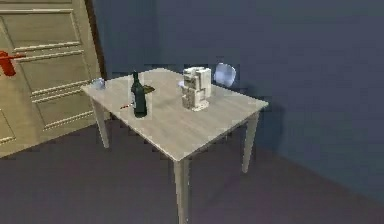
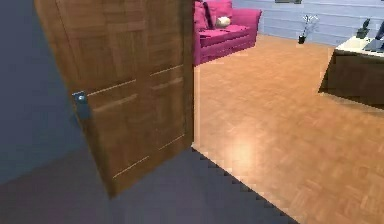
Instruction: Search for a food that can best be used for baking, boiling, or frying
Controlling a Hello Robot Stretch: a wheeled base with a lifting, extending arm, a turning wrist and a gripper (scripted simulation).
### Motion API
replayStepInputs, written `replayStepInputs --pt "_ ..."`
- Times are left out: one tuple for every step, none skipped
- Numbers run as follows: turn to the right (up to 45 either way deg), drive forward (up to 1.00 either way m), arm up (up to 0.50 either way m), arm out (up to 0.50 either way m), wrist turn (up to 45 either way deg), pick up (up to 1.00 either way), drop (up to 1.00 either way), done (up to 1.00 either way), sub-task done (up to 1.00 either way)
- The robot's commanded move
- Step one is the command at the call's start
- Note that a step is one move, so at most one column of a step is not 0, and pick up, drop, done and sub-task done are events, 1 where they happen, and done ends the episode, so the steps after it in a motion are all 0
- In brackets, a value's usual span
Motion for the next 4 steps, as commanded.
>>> replayStepInputs --pt "0.0 0.20 0.00 0.00 0.0 0.00 0.00 0.00 0.00" --pt "-45.0 0.00 0.00 0.00 0.0 0.00 0.00 0.00 0.00" --pt "-45.0 0.00 0.00 0.00 0.0 0.00 0.00 0.00 0.00" --pt "-33.0 0.00 0.00 0.00 0.0 0.00 0.00 0.00 0.00"
